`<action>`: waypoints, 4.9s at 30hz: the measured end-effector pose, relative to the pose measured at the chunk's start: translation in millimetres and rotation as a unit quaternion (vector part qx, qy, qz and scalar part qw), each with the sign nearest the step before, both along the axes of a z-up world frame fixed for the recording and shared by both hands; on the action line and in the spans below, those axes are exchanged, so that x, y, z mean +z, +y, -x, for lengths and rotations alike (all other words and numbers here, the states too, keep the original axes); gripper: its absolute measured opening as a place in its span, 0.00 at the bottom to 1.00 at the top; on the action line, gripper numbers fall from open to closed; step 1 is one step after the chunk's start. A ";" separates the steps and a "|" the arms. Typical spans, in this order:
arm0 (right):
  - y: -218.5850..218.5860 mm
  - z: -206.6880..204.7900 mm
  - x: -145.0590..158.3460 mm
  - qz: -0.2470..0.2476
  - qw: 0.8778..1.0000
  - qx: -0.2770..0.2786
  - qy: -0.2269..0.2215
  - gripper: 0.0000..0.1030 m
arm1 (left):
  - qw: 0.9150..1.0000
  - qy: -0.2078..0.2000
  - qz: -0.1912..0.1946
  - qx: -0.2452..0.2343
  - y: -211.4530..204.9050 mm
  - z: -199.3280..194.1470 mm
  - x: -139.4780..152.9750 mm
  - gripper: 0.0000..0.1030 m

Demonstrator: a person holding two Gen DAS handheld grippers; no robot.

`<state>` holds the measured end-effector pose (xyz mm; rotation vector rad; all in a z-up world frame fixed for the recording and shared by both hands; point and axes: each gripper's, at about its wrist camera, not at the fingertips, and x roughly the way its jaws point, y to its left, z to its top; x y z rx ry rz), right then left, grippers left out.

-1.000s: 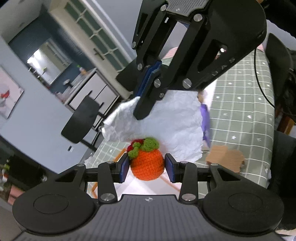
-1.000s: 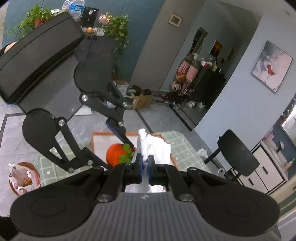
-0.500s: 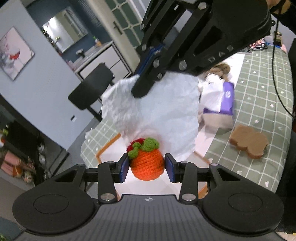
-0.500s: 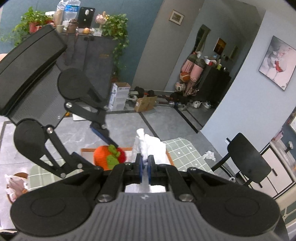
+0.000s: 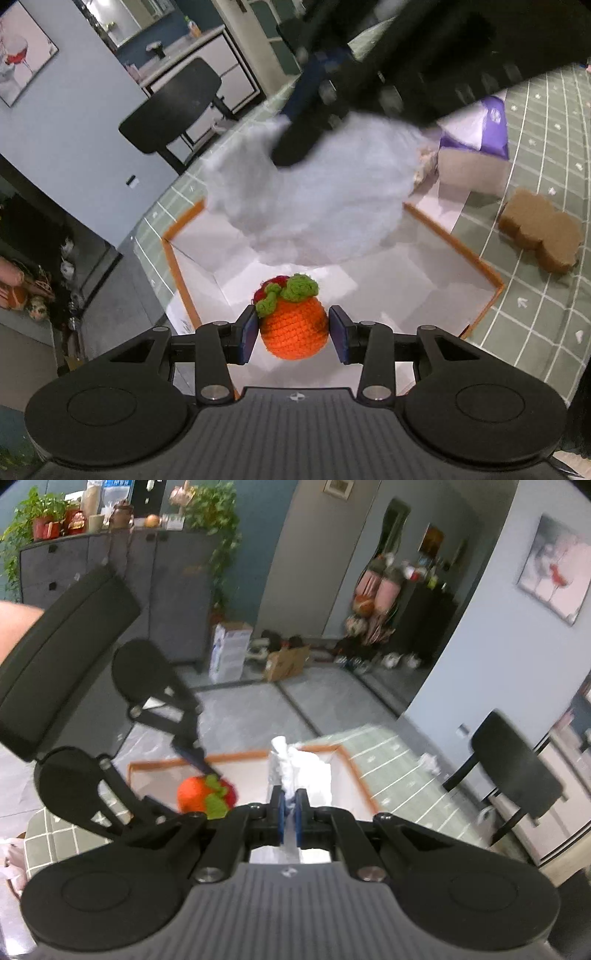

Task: Organize soft objects
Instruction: 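Carry the orange fruit in the left gripper while the right gripper carries the tissue over the box, then open the right gripper to drop the tissue while the left gripper releases the fruit into the box, then withdraw both grippers from the box toward the brown plush toy, then grasp the cream cloth on the brown plush toy with the left gripper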

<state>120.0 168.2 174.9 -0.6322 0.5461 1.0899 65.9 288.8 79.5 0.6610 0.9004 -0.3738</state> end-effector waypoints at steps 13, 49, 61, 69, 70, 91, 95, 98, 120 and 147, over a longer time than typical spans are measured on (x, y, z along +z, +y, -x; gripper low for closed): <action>13.7 -1.9 -80.5 0.038 0.987 0.024 0.151 0.02 | 0.998 0.058 -0.015 0.006 8.8 0.0 -39.2 0.45; 29.0 -1.5 -123.2 0.161 0.987 0.022 0.011 0.38 | 0.982 0.157 -0.105 0.029 -0.4 -23.2 -58.6 0.70; 4.3 -10.1 -85.4 0.110 0.993 -0.029 -0.028 0.38 | 0.987 0.130 -0.096 0.007 -17.0 -7.8 -29.8 0.70; -22.0 -9.0 -60.5 0.089 0.995 -0.038 -0.027 0.38 | 0.990 0.117 -0.084 -0.002 -29.0 1.0 -17.7 0.71; -25.4 -7.8 -59.2 0.088 0.995 -0.038 -0.027 0.38 | 0.990 0.115 -0.085 -0.001 -29.8 0.9 -15.8 0.71; -109.7 21.0 -36.9 0.072 0.994 -0.067 -0.044 0.38 | 0.991 0.056 -0.122 -0.028 -99.5 43.3 24.1 0.72; -131.4 27.3 -32.3 0.064 0.994 -0.076 -0.047 0.38 | 0.991 0.047 -0.122 -0.037 -116.6 54.9 26.3 0.73; -147.9 29.5 -35.4 0.063 0.993 -0.088 -0.044 0.38 | 0.990 0.040 -0.130 -0.045 -130.6 62.4 23.1 0.74; -250.8 60.0 -63.7 0.066 0.984 -0.160 -0.032 0.39 | 0.987 0.019 -0.119 -0.103 -212.5 84.2 -9.3 0.75; -371.5 -46.2 -129.3 0.040 0.939 -0.340 0.006 0.45 | 0.991 0.002 -0.090 -0.100 -275.4 -26.3 -17.0 0.76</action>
